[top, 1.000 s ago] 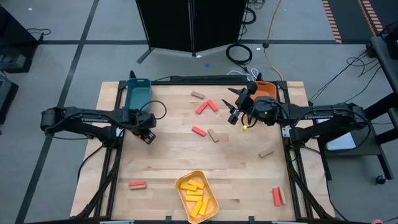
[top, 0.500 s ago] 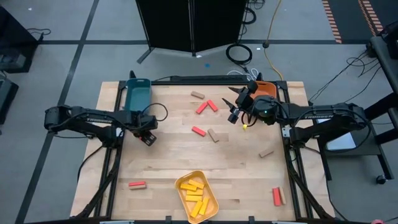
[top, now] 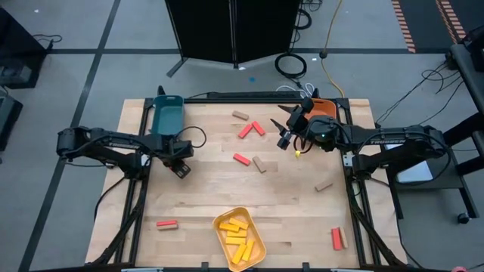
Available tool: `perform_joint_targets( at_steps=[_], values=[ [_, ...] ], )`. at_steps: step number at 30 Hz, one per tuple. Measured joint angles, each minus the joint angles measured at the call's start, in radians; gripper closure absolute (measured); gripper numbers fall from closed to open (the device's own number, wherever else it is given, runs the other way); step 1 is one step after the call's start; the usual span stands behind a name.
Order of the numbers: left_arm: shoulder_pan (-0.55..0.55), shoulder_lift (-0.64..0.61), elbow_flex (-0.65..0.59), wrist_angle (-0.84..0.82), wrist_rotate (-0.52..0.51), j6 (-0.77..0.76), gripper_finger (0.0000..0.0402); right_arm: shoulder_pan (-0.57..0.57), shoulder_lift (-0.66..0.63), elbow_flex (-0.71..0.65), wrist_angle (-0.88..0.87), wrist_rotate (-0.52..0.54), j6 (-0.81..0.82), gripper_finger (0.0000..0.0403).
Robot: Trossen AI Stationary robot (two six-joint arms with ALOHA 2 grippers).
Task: Sort blocks
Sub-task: Put the red block into the orange bin
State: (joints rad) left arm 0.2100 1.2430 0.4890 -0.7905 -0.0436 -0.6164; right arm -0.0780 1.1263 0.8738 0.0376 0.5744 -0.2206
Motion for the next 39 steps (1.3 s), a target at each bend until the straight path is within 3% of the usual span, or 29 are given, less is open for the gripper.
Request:
perform_joint_targets(
  at_steps=[3, 12, 17, 25, 31, 39],
  values=[
    [0.000, -0.007, 0.012, -0.008, -0.007, 0.019, 0.0321, 0.000, 0.000, 0.000, 0.000, 0.000, -0.001, 0.0195],
    [-0.002, -0.038, 0.068, 0.048, -0.018, 0.064, 0.0321, 0.000, 0.000, 0.000, -0.002, 0.000, -0.001, 0.0195],
    [-0.002, -0.053, 0.090, 0.190, 0.034, 0.098, 0.0321, 0.000, 0.000, 0.000, -0.003, 0.000, -0.001, 0.0195],
    [-0.002, -0.054, 0.096, 0.588, 0.166, 0.136, 0.0321, 0.000, 0.000, 0.000, -0.003, 0.000, -0.005, 0.0195],
    [0.000, -0.044, 0.096, 0.817, 0.197, 0.136, 0.0321, 0.000, 0.000, 0.000, -0.003, 0.000, -0.005, 0.0195],
    [0.000, 0.018, 0.096, 0.911, 0.213, 0.125, 0.0320, 0.000, 0.000, 0.000, -0.003, 0.000, -0.005, 0.0195]
  ],
)
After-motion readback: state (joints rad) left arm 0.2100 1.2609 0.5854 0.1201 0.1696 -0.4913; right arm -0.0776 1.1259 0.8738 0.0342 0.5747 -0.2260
